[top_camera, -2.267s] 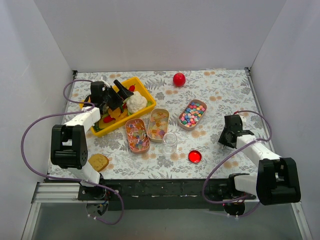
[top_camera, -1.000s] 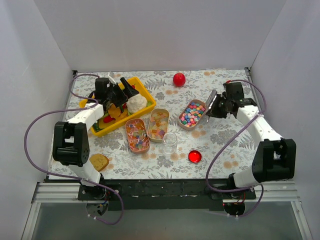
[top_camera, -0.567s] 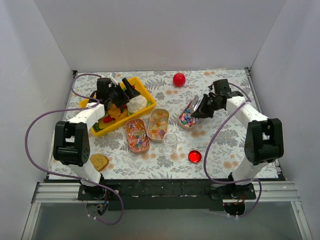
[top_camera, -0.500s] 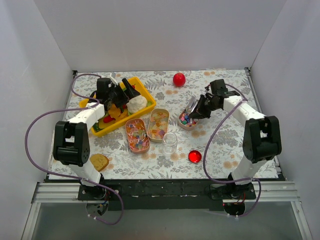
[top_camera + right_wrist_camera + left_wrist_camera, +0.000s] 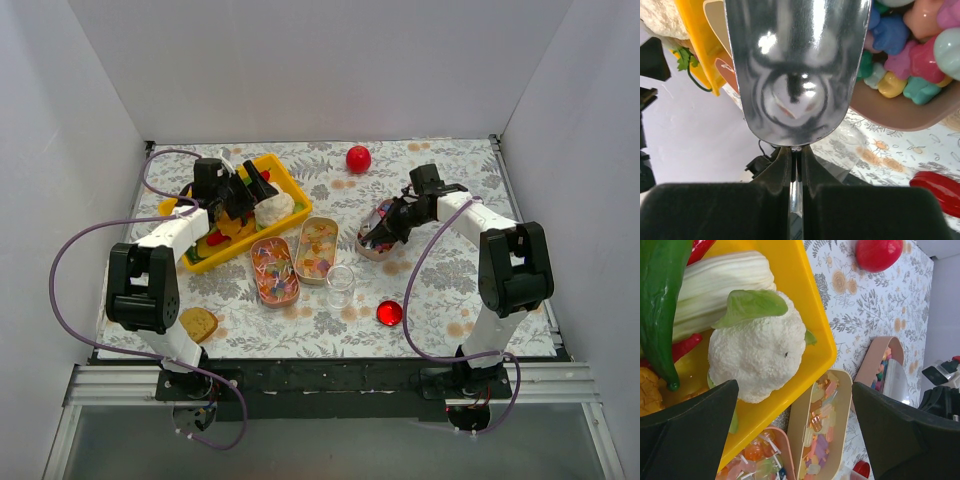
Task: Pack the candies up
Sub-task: Scoop the fake candies from the storage box.
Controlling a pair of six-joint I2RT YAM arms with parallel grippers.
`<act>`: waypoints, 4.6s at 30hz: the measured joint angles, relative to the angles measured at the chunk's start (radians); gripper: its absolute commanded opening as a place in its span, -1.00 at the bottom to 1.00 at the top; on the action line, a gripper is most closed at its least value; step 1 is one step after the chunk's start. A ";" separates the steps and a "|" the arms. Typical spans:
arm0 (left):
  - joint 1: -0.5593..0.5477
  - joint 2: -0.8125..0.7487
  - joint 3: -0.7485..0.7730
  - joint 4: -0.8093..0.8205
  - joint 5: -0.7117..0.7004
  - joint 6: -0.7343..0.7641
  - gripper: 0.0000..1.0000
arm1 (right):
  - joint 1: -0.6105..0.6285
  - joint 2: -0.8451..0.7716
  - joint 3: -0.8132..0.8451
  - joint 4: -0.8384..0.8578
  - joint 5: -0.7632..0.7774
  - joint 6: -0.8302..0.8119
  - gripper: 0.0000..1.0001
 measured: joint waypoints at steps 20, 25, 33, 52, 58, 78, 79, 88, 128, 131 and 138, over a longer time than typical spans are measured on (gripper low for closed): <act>0.000 -0.085 -0.022 -0.076 -0.065 0.036 0.96 | 0.000 -0.036 0.006 -0.097 -0.082 0.217 -0.97; 0.000 -0.145 -0.038 -0.088 -0.099 0.052 0.96 | 0.003 -0.052 -0.036 -0.070 -0.118 0.292 -0.97; 0.000 -0.158 -0.038 -0.103 -0.138 0.067 0.96 | 0.015 -0.055 -0.110 0.024 -0.168 0.398 -0.97; 0.000 -0.157 -0.037 -0.139 -0.195 0.092 0.97 | -0.009 -0.042 -0.188 0.175 -0.240 0.507 -0.97; 0.000 -0.157 -0.037 -0.140 -0.214 0.096 0.96 | -0.065 0.023 -0.103 0.080 -0.220 0.414 -0.97; 0.000 -0.170 -0.056 -0.133 -0.263 0.096 0.96 | -0.095 0.187 0.171 -0.236 -0.063 0.083 -0.97; 0.000 -0.173 -0.060 -0.131 -0.266 0.097 0.96 | -0.097 0.196 0.187 -0.251 -0.058 0.073 -0.97; 0.000 -0.178 -0.068 -0.130 -0.275 0.100 0.96 | -0.101 0.240 0.285 -0.330 0.070 -0.013 -0.97; 0.000 -0.212 -0.099 -0.117 -0.298 0.103 0.96 | -0.085 0.359 0.430 -0.373 0.282 -0.320 -0.97; 0.000 -0.212 -0.099 -0.117 -0.298 0.103 0.96 | -0.072 0.354 0.430 -0.372 0.315 -0.335 -0.97; 0.000 -0.212 -0.099 -0.117 -0.297 0.103 0.96 | -0.036 0.337 0.430 -0.373 0.422 -0.346 -0.97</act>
